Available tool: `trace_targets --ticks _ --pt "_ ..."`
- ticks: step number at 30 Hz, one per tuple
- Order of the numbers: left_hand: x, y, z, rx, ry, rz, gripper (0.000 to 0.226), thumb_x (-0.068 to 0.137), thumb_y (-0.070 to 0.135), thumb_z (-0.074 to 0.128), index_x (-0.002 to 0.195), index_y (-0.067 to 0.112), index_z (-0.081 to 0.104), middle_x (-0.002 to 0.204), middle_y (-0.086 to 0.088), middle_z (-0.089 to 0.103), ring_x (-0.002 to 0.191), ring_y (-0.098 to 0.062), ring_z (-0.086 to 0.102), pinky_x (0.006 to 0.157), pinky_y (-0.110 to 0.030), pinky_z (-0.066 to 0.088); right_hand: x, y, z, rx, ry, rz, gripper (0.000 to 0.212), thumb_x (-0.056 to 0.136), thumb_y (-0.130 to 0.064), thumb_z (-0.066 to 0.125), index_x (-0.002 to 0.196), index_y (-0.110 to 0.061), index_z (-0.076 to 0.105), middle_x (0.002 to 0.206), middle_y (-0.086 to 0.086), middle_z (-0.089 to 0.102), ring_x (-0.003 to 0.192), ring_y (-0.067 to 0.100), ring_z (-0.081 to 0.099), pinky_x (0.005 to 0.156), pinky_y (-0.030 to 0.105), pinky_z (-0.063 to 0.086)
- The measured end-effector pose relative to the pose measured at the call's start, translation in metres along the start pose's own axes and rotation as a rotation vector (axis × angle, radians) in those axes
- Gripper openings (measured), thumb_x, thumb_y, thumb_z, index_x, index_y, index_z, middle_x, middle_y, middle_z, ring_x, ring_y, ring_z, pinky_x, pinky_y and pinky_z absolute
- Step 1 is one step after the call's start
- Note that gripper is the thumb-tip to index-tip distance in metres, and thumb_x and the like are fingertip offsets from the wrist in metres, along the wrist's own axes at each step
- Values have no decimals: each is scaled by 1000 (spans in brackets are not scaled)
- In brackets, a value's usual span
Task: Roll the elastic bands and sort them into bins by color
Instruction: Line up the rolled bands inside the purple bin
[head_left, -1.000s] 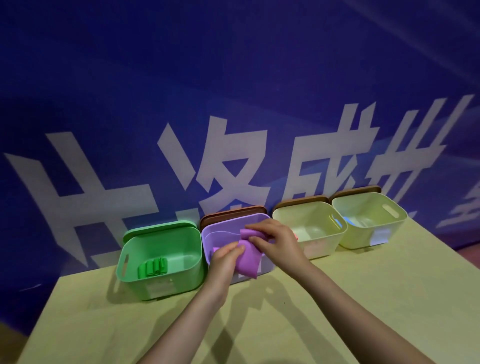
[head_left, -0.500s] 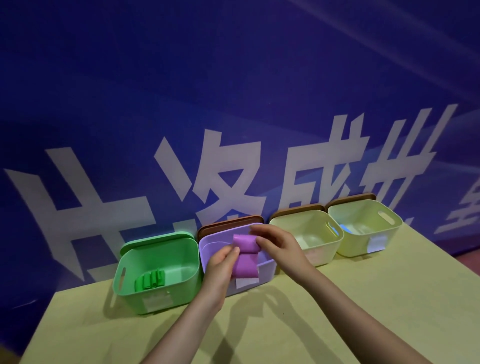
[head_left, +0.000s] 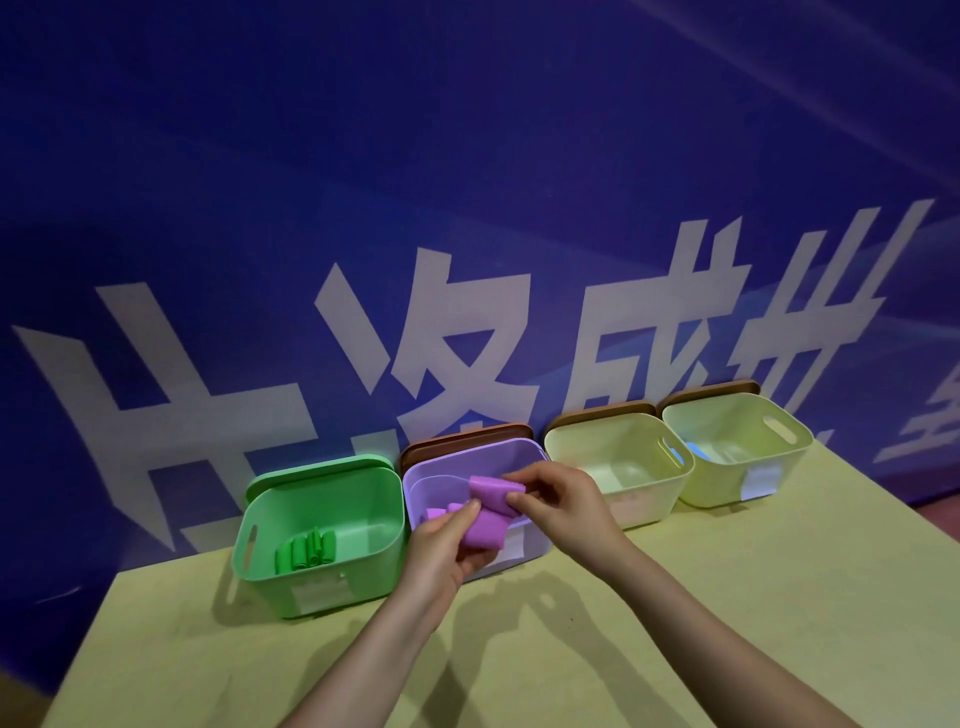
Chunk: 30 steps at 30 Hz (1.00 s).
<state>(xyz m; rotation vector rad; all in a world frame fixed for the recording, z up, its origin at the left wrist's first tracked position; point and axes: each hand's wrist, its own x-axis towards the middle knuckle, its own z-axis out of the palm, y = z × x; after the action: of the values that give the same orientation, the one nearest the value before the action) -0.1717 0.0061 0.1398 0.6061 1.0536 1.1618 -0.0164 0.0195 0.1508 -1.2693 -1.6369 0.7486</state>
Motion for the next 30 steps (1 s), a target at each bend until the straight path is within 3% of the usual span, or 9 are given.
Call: trace_targets --ticks 3,6,10,13,17,21,23,27,30 --pt "3 3 2 -134 12 -50 30 97 3 44 122 -13 51 109 -29 59 85 -29 64 54 -31 57 0 3 1 -132 12 -164 19 81 -13 72 99 -16 74 85 -5 68 76 6 61 72 14 47" --pt "3 9 -1 -218 -56 -86 31 99 9 34 111 -12 54 87 -25 68 71 -30 69 59 -33 60 -2 6 2 -266 -57 -307 22 80 -14 70 101 -17 74 92 -6 64 85 5 58 78 13 44" --pt "5 7 -5 -161 -86 -56 30 98 13 47 106 -12 59 94 -27 67 75 -27 71 70 -33 60 -8 9 3 -324 -111 -358 24 85 -21 59 104 -17 73 105 -7 62 100 5 56 87 14 43" --pt "8 0 -9 -163 -46 -1 20 95 1 47 104 -13 59 96 -27 64 73 -21 71 65 -27 59 -12 9 7 -234 -139 -297 31 86 -28 50 102 -18 75 110 -10 62 106 3 55 91 16 43" --pt "11 -5 -10 -154 -21 35 20 95 -5 44 109 -11 58 103 -25 62 73 -16 70 62 -21 56 -14 11 20 16 16 -157 18 89 -21 62 104 -17 71 105 -6 66 103 8 61 88 20 47" --pt "14 -12 -10 -153 24 39 29 95 -6 45 122 -14 51 119 -29 57 86 -22 64 63 -20 56 -12 8 33 67 108 30 29 86 -15 70 113 -22 64 107 -6 62 98 2 59 81 14 46" --pt "15 -14 -11 -157 25 44 32 95 -6 45 125 -14 49 123 -28 55 89 -21 63 65 -20 57 -9 8 36 74 107 161 25 86 -19 69 110 -22 64 104 -7 62 92 1 60 79 13 47" --pt "17 -16 -10 -106 25 68 33 95 -5 46 127 -4 54 123 -23 59 100 -22 61 80 -19 54 -8 15 40 142 -4 289 11 92 -16 60 93 -10 69 77 -1 68 71 13 67 74 33 56" --pt "18 -17 -8 -29 23 112 29 95 -3 48 120 4 59 118 -19 63 99 -20 61 79 -17 54 -9 15 43 217 32 282 10 93 -9 58 96 -6 67 81 4 68 70 6 68 72 28 58"
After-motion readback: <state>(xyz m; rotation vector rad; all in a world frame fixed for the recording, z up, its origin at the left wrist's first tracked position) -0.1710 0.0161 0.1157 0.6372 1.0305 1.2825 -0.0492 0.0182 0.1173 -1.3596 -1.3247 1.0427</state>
